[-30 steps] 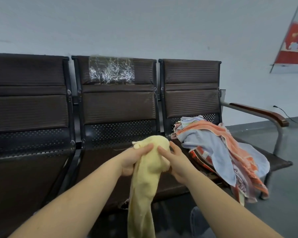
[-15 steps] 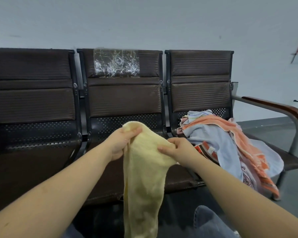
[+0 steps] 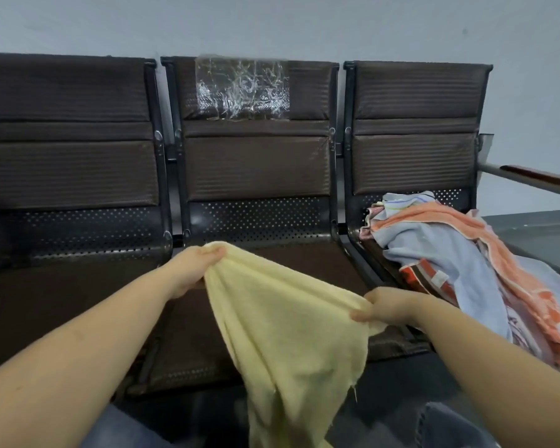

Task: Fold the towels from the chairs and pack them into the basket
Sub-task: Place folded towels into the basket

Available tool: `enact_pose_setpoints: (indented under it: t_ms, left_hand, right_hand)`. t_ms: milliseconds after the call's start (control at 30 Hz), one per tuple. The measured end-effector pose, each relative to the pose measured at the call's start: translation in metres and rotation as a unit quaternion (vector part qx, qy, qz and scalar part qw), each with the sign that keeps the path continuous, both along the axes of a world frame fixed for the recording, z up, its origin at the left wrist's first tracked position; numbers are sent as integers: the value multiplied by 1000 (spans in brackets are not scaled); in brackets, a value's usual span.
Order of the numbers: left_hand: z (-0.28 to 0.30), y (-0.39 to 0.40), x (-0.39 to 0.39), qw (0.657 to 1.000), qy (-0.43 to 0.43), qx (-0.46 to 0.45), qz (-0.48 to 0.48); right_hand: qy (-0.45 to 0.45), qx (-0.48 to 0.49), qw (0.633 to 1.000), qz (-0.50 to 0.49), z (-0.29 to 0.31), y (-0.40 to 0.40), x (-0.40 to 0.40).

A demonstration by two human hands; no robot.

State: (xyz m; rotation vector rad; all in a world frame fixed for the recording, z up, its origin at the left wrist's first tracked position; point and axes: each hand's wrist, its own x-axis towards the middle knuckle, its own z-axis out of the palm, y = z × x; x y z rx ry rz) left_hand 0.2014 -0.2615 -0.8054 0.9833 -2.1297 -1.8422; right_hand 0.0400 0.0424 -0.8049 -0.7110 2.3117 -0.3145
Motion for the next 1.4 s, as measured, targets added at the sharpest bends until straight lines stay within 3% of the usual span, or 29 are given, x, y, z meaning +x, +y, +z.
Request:
enact_pose_setpoints:
  t_ms: [100, 200, 333, 533, 633, 767, 1033, 1400]
  left_hand:
    - [-17, -35, 3, 983, -150, 49, -96]
    - [-32, -66, -4, 950, -252, 57, -177]
    - [-53, -108, -35, 934, -283, 66, -206]
    - [-85, -160, -96, 862, -374, 118, -320]
    - [-97, -163, -113, 846, -393, 142, -331]
    - [-115, -157, -114, 876, -375, 143, -266]
    - [-135, -154, -99, 929, -294, 154, -163]
    - [-74, -93, -29, 976, -188, 113, 11]
  right_hand:
    - [-141, -95, 976, -137, -1, -11, -20]
    - [-112, -80, 977, -162, -9, -34, -49]
    - [-44, -27, 986, -156, -31, -71, -96]
    - [-34, 62, 989, -132, -57, -119, -153]
    - [-9, 131, 987, -93, -56, -122, -167]
    - [11, 140, 987, -75, -67, -124, -179]
    - [-85, 102, 981, -139, -96, -127, -191]
    - [21, -41, 993, -107, -54, -90, -129]
